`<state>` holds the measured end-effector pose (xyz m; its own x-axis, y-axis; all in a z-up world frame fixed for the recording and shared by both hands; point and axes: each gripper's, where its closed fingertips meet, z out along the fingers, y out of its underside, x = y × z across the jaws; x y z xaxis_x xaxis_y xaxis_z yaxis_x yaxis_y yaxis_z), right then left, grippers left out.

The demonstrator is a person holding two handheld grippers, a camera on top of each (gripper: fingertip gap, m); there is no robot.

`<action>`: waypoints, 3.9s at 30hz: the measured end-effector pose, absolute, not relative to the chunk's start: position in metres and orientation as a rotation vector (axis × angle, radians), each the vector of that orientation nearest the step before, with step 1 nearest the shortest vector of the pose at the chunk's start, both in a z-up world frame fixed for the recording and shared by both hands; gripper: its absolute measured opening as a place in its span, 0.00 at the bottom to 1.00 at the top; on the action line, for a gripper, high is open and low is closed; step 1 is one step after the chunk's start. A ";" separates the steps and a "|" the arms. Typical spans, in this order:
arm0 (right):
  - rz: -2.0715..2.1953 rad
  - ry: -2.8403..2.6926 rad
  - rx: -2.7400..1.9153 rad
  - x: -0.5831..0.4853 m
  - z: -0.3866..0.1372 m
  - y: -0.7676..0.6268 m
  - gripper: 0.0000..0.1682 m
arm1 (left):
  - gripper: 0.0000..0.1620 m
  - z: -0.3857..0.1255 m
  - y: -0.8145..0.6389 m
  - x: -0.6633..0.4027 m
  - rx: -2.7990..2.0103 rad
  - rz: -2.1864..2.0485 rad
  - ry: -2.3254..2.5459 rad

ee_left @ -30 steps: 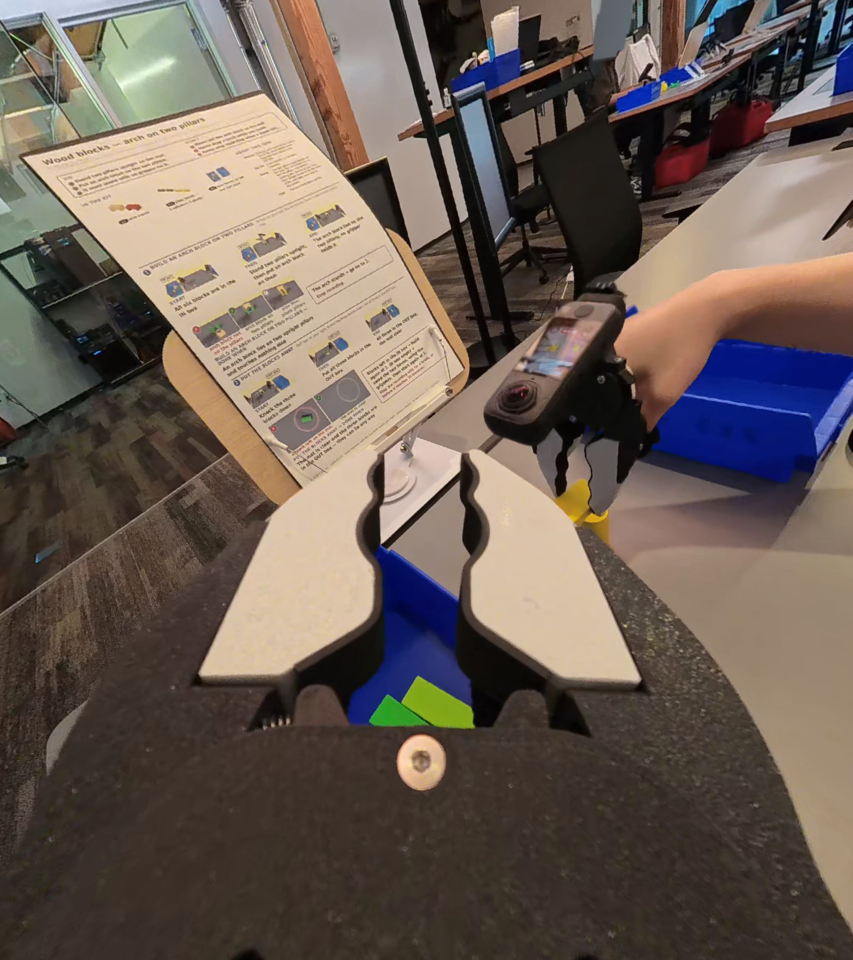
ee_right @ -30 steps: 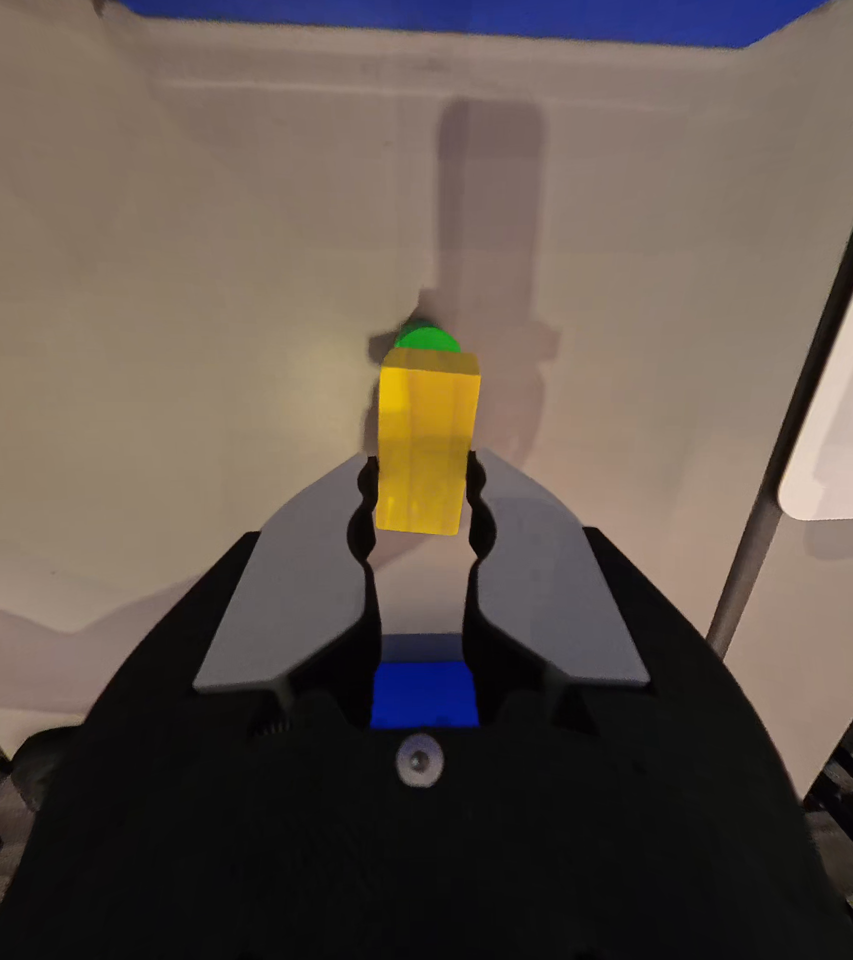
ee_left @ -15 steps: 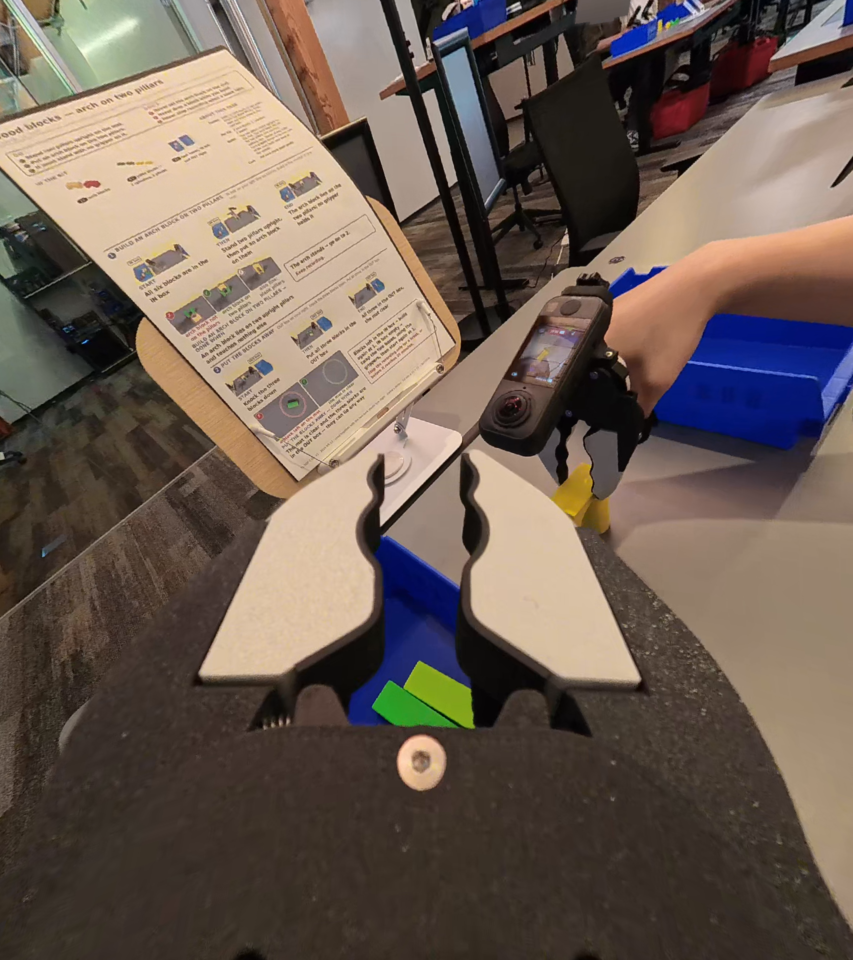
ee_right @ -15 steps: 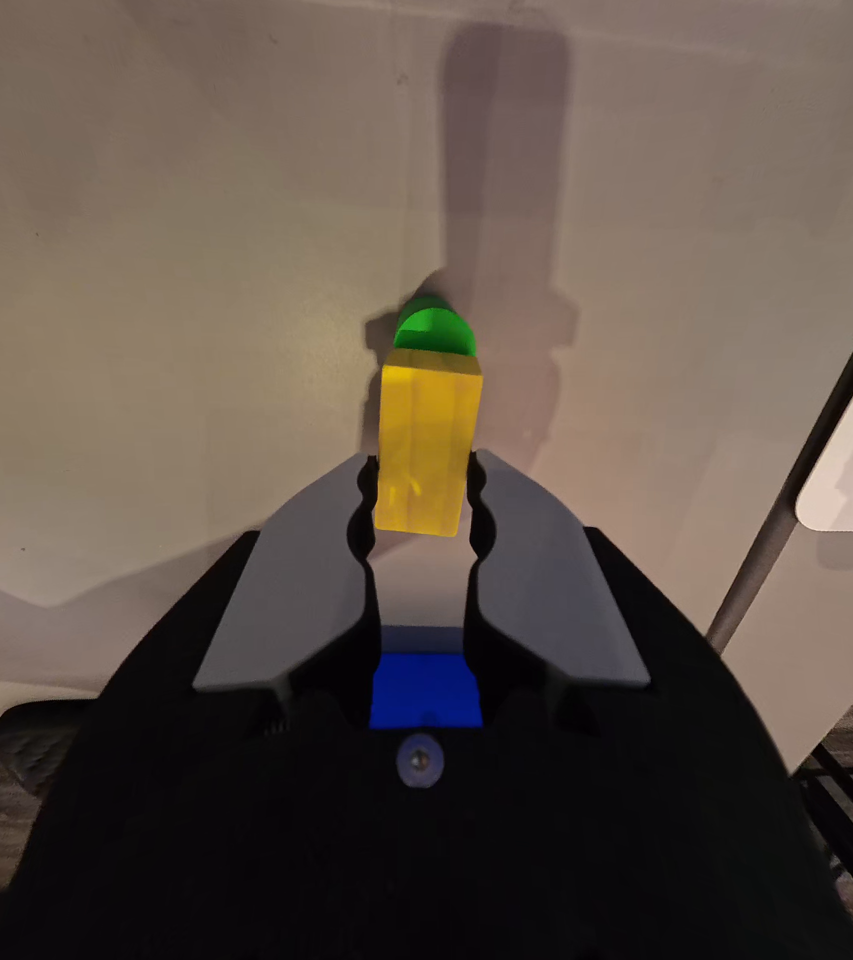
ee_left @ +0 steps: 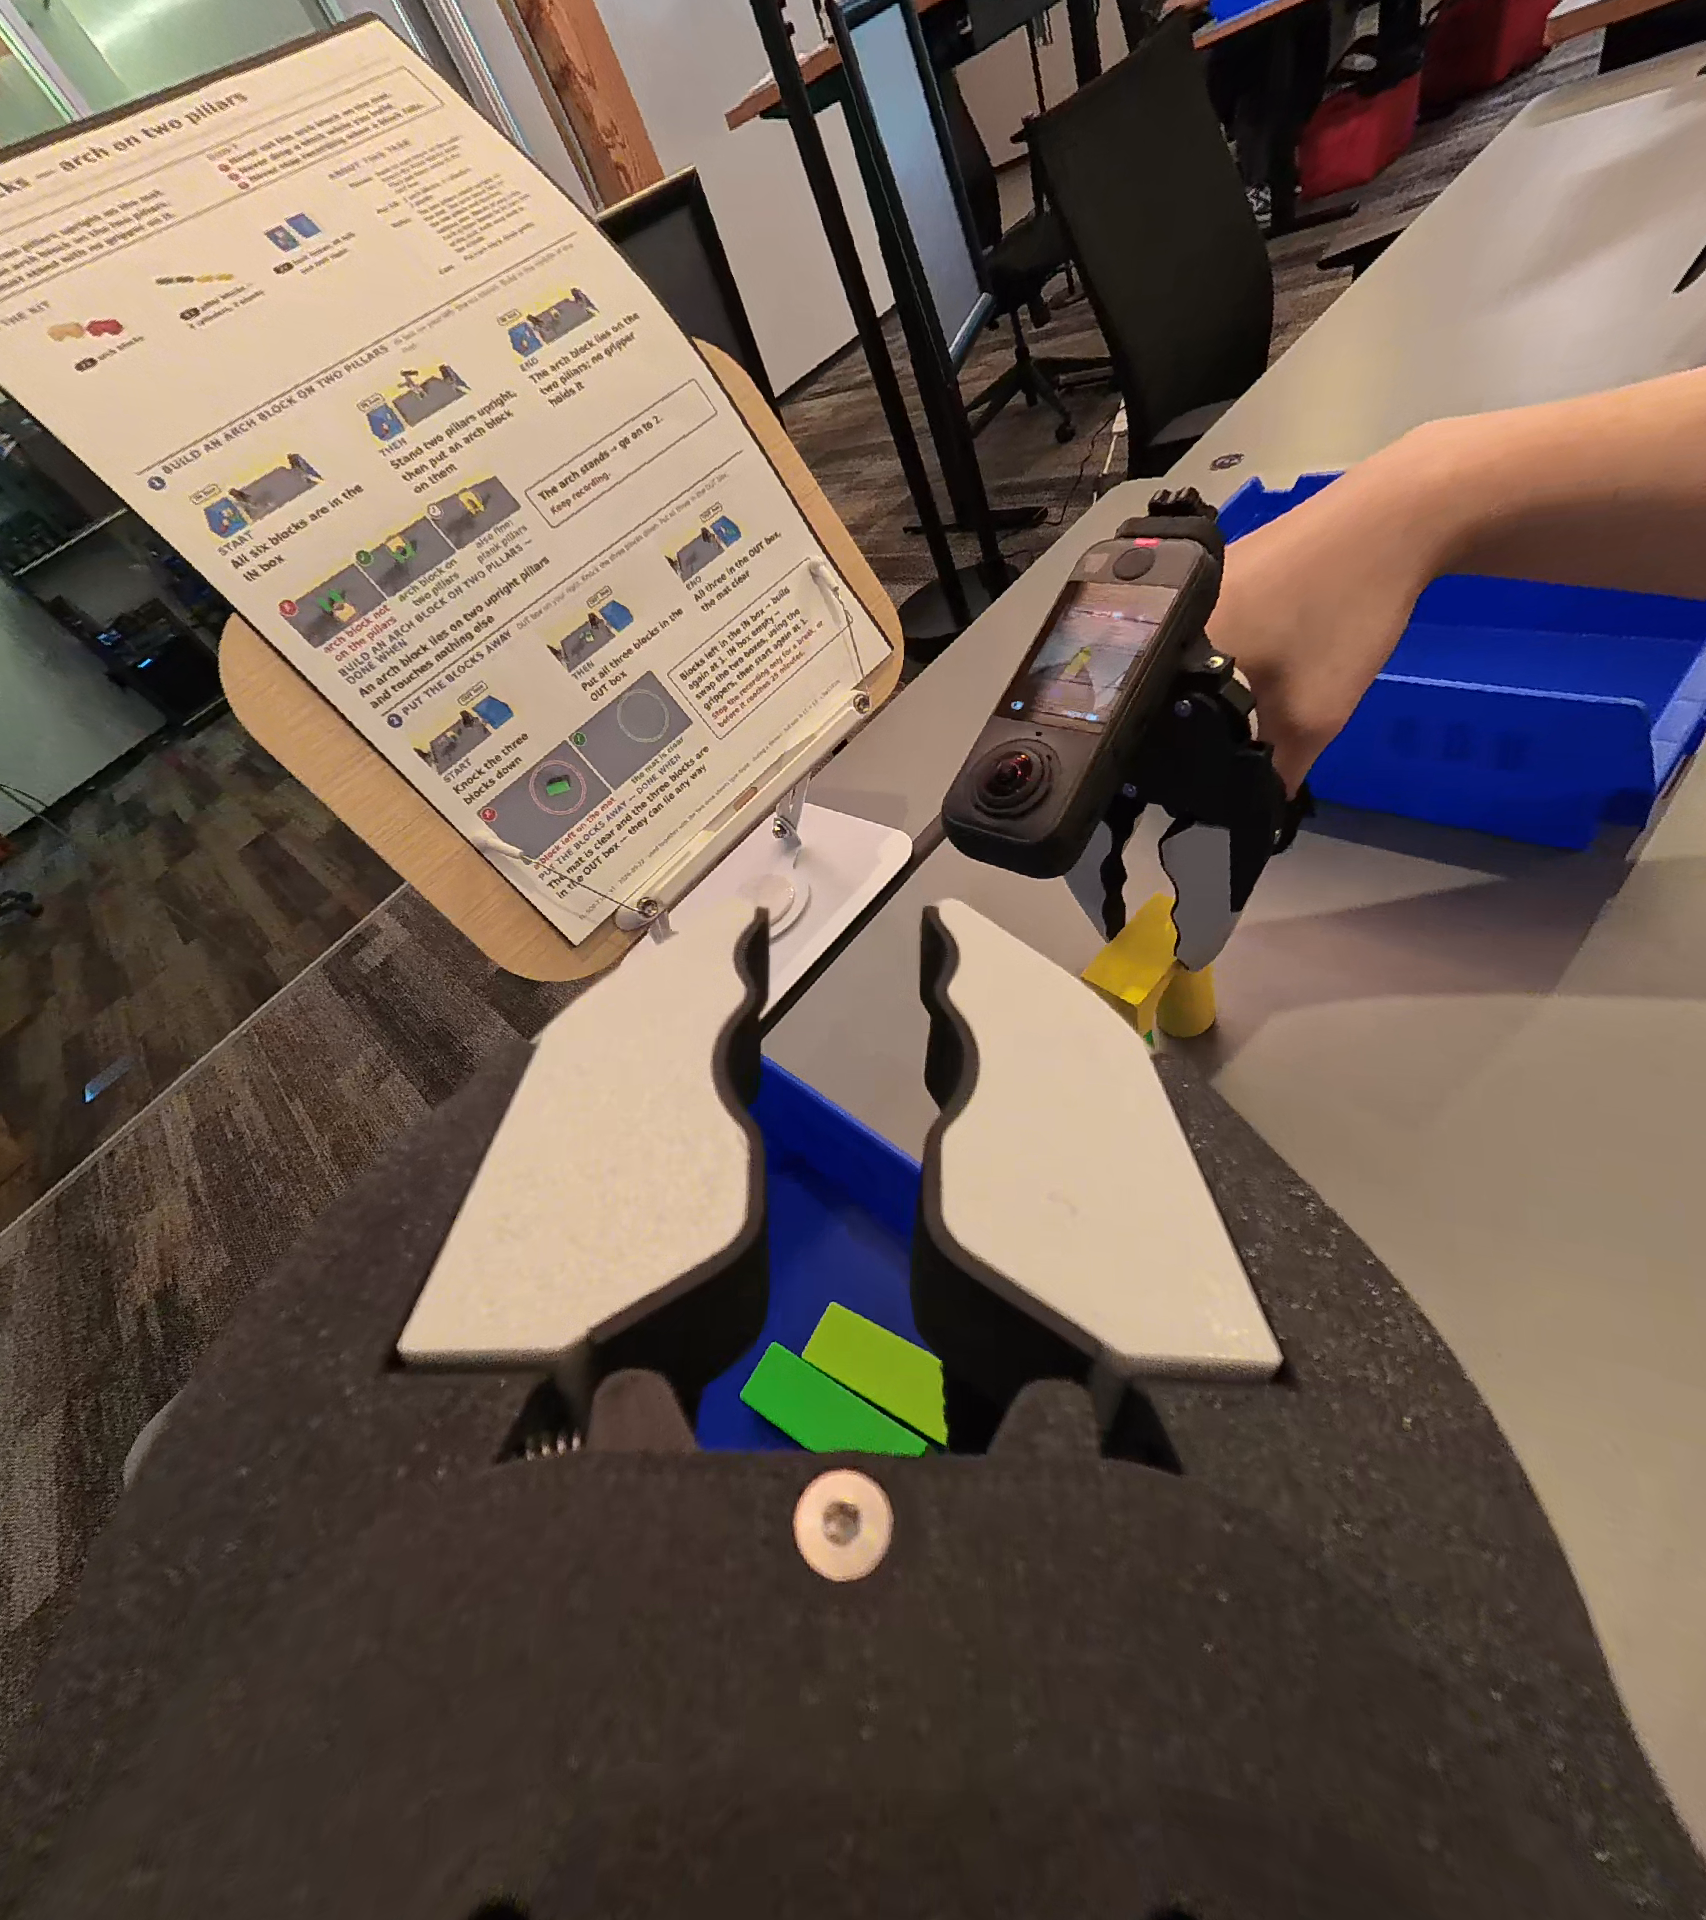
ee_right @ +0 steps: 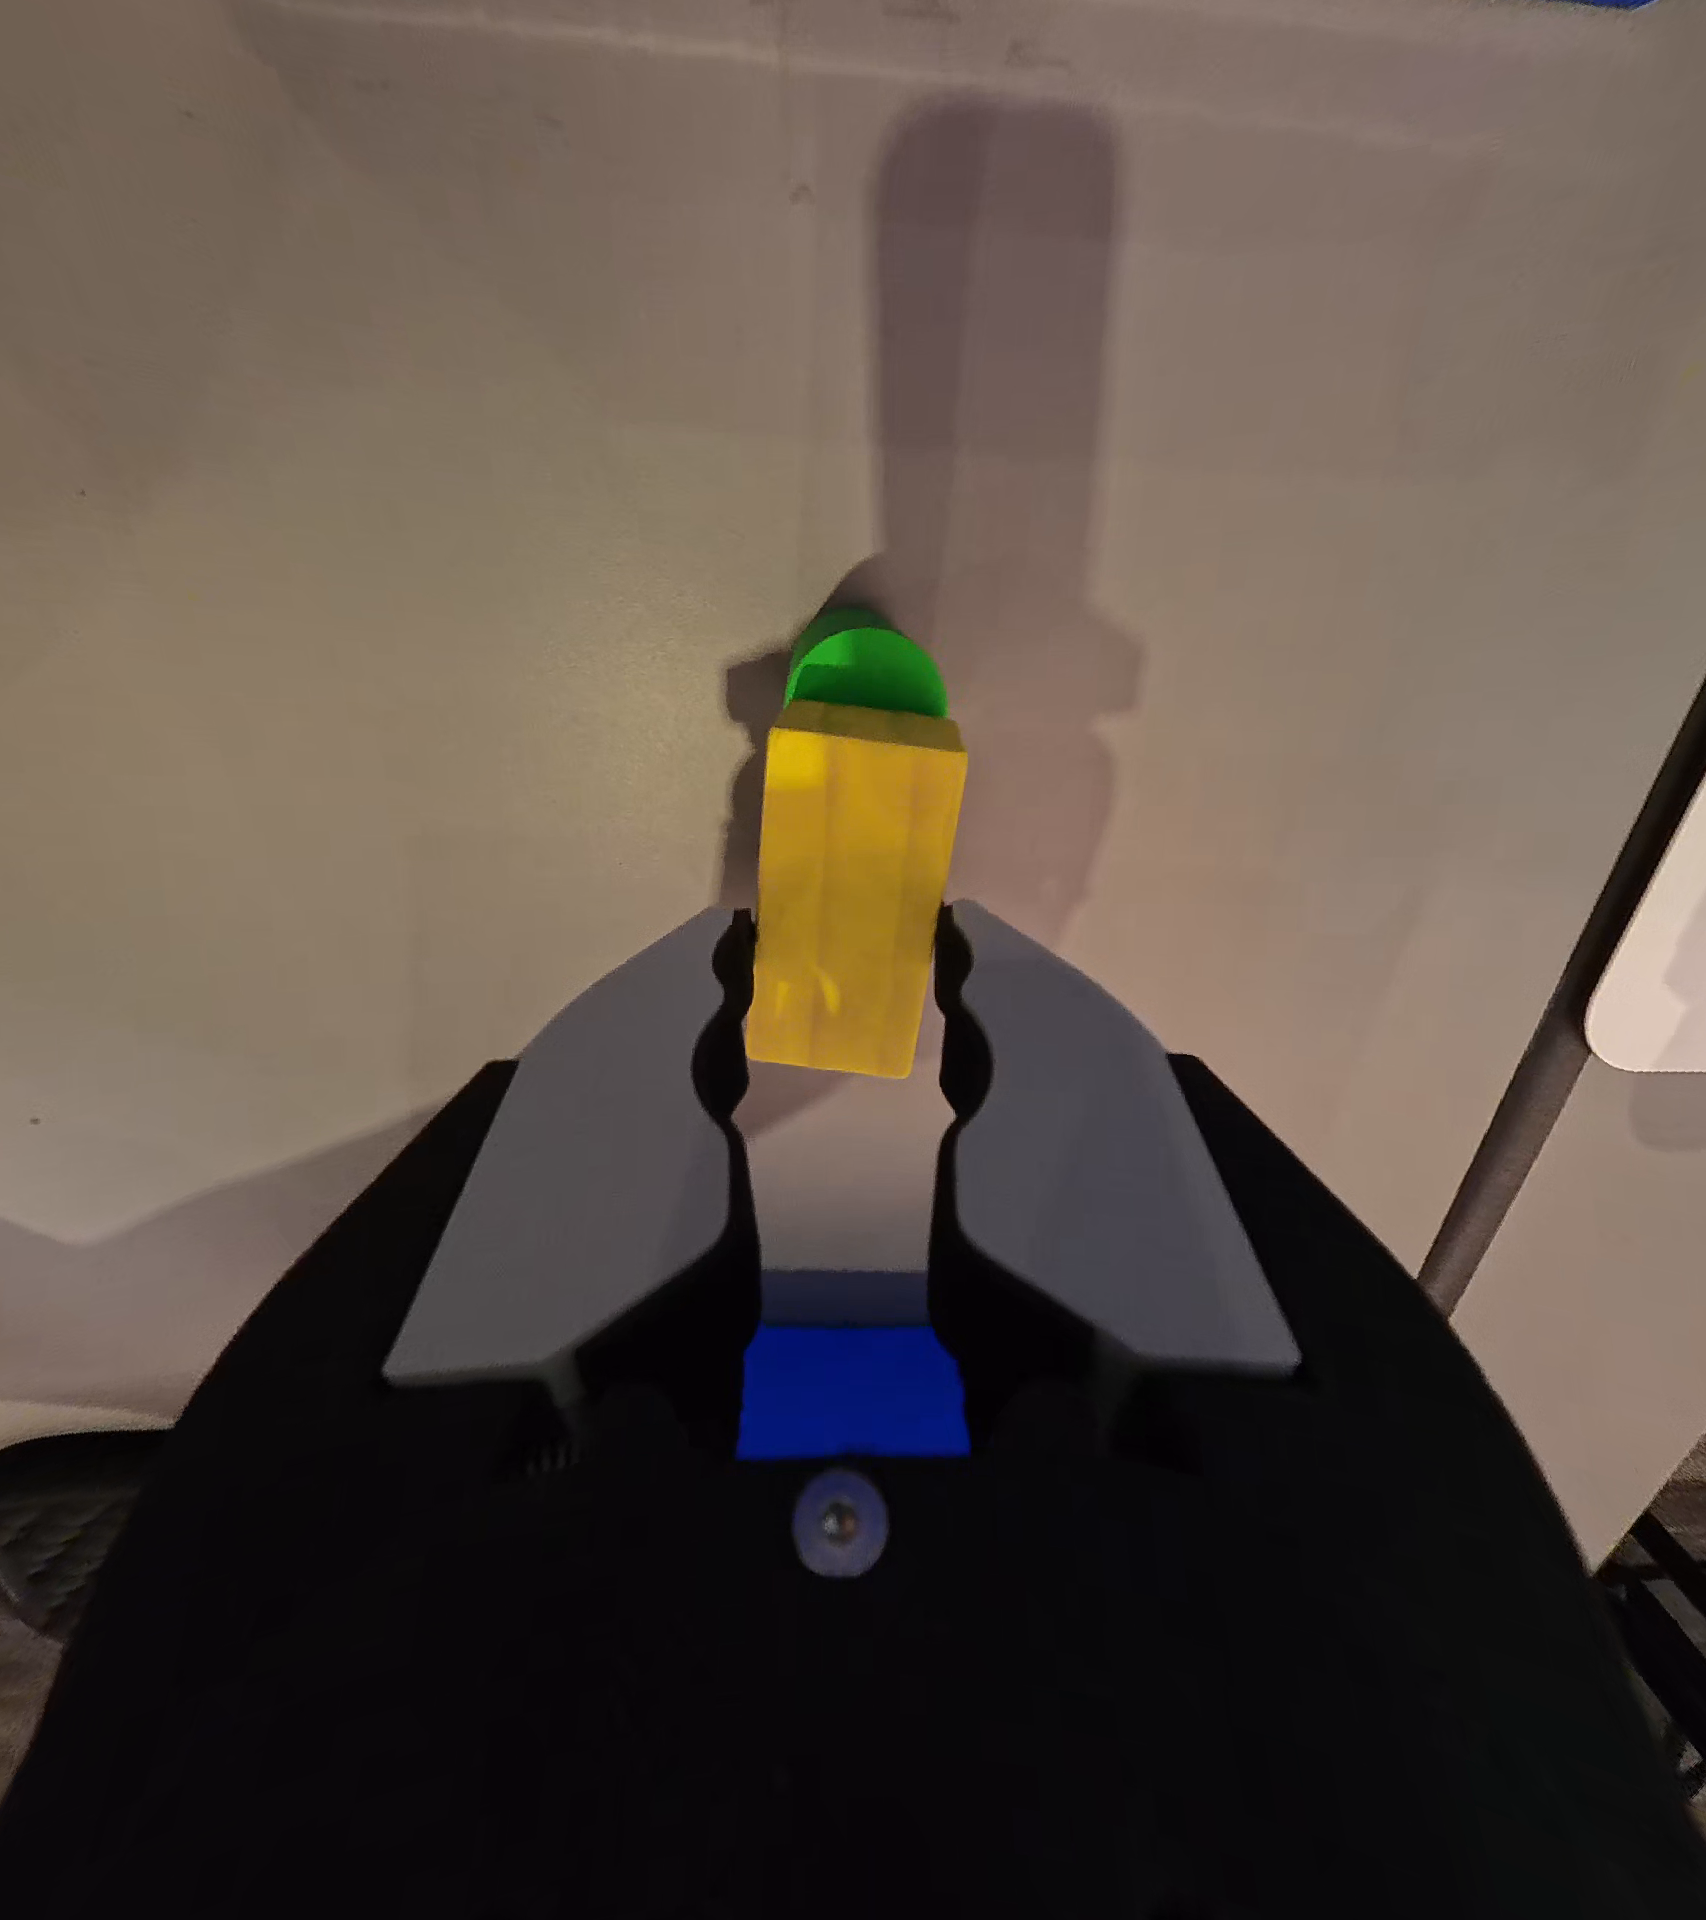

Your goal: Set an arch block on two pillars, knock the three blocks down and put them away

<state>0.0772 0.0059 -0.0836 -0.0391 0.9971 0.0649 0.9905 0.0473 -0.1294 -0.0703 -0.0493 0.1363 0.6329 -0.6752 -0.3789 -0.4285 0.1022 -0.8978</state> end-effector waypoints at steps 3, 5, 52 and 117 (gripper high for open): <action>0.074 -2.160 -2.087 0.077 -0.084 0.007 0.21 | 0.17 0.133 -0.048 -0.069 -1.536 -0.228 0.969; 0.085 -2.153 -2.083 0.076 -0.084 0.007 0.22 | 0.17 0.132 -0.047 -0.068 -1.539 -0.227 0.971; 0.587 -0.470 -1.028 0.332 0.229 -0.009 0.36 | 0.23 0.186 -0.059 -0.083 -1.294 -0.576 0.715; 0.012 -1.567 -2.453 0.139 -0.110 0.081 0.01 | 0.00 0.175 -0.075 -0.081 -1.299 -0.518 0.871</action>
